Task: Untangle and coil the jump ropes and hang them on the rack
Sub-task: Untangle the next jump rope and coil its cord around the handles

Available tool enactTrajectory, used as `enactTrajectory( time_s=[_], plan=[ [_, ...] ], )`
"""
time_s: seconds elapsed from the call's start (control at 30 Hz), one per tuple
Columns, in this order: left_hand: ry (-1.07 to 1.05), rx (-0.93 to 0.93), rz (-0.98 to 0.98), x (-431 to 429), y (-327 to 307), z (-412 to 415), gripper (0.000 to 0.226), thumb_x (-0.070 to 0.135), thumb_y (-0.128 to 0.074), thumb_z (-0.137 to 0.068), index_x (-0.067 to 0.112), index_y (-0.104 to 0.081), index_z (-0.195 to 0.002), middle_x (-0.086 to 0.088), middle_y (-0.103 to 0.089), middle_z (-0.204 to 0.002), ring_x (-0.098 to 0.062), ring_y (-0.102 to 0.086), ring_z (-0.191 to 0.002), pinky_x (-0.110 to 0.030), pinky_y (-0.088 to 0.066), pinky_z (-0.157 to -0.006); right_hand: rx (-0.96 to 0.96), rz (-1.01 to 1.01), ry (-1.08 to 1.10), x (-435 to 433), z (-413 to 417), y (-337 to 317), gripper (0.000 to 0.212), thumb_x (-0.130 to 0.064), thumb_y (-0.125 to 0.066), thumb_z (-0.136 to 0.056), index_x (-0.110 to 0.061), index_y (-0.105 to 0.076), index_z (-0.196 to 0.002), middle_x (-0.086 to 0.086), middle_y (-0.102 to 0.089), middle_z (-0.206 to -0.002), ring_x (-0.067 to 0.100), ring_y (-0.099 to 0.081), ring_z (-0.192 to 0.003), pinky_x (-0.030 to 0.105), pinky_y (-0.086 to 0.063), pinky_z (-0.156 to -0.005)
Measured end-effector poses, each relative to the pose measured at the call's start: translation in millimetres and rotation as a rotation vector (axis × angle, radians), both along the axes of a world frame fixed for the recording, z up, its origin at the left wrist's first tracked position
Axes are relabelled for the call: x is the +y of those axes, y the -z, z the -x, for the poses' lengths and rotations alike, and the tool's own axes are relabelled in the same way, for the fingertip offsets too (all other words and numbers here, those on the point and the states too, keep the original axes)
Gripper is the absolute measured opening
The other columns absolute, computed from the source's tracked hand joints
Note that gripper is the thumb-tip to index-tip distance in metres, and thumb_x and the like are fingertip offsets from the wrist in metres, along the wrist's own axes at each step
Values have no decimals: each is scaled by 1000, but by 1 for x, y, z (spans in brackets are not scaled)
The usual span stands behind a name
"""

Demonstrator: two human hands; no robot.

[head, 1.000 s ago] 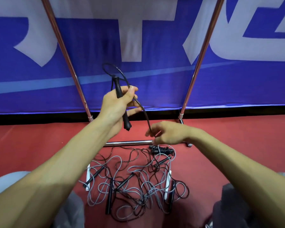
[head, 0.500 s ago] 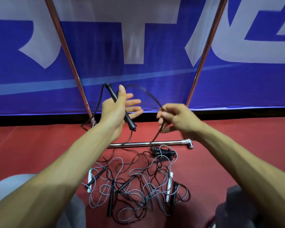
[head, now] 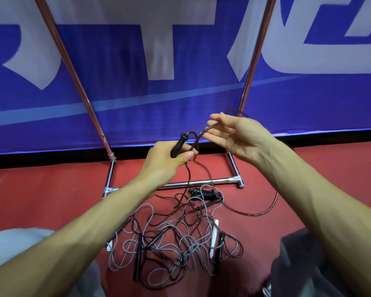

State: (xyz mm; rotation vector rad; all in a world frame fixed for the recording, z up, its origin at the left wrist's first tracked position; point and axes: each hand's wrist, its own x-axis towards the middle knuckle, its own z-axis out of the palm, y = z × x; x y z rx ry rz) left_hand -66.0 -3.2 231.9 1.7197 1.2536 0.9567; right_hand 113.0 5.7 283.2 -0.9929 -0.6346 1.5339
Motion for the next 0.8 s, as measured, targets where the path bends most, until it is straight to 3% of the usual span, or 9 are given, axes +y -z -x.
enactTrajectory(
  time_s=[0.13, 0.2, 0.3, 0.4, 0.5, 0.6, 0.7, 0.8],
  plan=[
    [-47, -124, 21, 1, -5, 0, 18, 12, -62, -94, 23, -72, -84, 1, -73, -78, -8, -65, -68, -23, -55, -71, 26, 59, -58, 2, 0, 6, 33, -22, -40, -102, 0, -63, -93, 14, -71, -86, 26, -68, -83, 37, -60, -72],
    [-85, -191, 35, 2, -9, 1, 18, 11, -60, -95, 21, -71, -85, -1, -70, -76, -10, -62, -65, -25, -58, -64, -59, 77, -91, 2, 3, 10, 30, -14, -36, -100, -4, -64, -95, 13, -71, -96, 25, -67, -88, 36, -56, -78],
    [-148, -241, 43, 5, -15, 5, 15, 10, -59, -96, 15, -71, -88, -2, -68, -74, -11, -61, -62, -27, -59, -60, -344, 29, -170, -1, 15, 18, 34, 3, -33, -89, -6, -65, -95, 13, -70, -99, 23, -66, -82, 32, -55, -80],
    [-191, -275, 39, 9, -20, 9, 14, 11, -58, -96, 8, -72, -94, -2, -68, -73, -14, -63, -59, -24, -58, -60, -553, -44, -317, -7, 31, 26, 32, 10, -36, -87, -5, -64, -92, 11, -67, -88, 20, -60, -75, 28, -53, -73],
    [-196, -376, 57, 9, -27, 13, 14, 12, -60, -95, 8, -71, -88, -4, -68, -74, -17, -63, -57, -25, -59, -60, -825, -159, -490, -14, 44, 37, 14, 1, -56, -91, -9, -65, -97, 4, -62, -85, 13, -56, -77, 22, -50, -70],
    [-207, -515, 63, 8, -35, 14, 11, 11, -62, -94, 3, -70, -91, -6, -66, -75, -14, -59, -57, -23, -56, -59, -983, -266, -557, -16, 52, 51, 11, -7, -62, -90, -2, -68, -99, -3, -63, -81, 0, -56, -68, 14, -47, -68],
    [-260, -687, 86, 10, -42, 20, 11, 10, -62, -94, 3, -70, -92, -8, -68, -79, -12, -62, -59, -22, -56, -63, -1202, -335, -594, -14, 52, 61, 9, -13, -62, -91, -10, -70, -95, -9, -66, -82, 3, -59, -75, 23, -49, -81],
    [-299, -761, 97, 14, -43, 28, 13, 13, -62, -94, 3, -69, -96, -11, -70, -86, -15, -67, -66, -23, -56, -67, -1271, -324, -559, -11, 48, 62, 13, -6, -56, -93, -14, -66, -92, 2, -70, -89, 16, -66, -83, 35, -54, -86]
  ],
)
